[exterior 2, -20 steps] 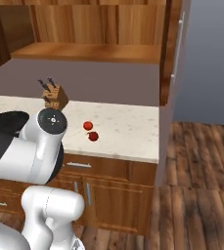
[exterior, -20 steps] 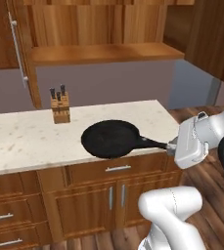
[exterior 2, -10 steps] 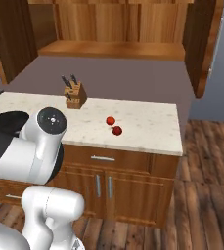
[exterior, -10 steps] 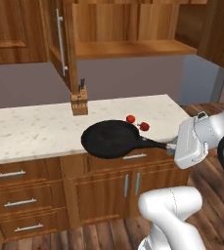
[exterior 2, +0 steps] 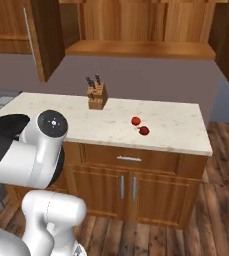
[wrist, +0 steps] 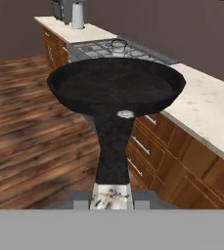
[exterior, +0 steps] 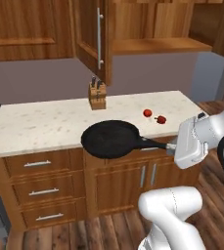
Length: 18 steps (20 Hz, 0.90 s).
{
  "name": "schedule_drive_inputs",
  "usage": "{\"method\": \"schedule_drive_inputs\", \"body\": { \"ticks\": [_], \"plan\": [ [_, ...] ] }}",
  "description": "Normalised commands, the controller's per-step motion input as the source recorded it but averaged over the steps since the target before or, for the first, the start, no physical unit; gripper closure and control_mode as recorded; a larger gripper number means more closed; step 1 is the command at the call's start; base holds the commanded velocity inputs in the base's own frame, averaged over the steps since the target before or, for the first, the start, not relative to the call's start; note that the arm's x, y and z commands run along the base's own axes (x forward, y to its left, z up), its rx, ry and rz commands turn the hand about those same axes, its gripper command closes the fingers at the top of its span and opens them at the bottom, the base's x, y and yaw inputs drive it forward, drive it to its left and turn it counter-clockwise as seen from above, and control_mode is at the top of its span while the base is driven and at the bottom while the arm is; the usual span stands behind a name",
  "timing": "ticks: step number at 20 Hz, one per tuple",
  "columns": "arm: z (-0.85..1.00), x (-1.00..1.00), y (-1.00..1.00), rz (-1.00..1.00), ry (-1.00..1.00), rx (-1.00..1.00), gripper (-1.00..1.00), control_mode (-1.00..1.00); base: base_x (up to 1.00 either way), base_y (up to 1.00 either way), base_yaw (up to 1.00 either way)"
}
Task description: Pick the pan from the cabinet and place it on the stove. Then turn on the stove burner for the pan.
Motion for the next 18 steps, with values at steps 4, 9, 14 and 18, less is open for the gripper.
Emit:
{"method": "schedule_drive_inputs", "body": {
  "ticks": [4,9,14,18],
  "plan": [
    [0.00,0.00,0.00,0.00,0.00,0.00,1.00,1.00,-0.34,0.50,0.00],
    [0.00,0.00,0.00,0.00,0.00,0.00,1.00,1.00,-0.31,0.54,0.00],
    [0.00,0.00,0.00,0.00,0.00,0.00,1.00,1.00,-0.29,0.58,0.00],
    [0.00,0.00,0.00,0.00,0.00,0.00,1.00,1.00,-0.23,0.62,0.00]
  ]
}}
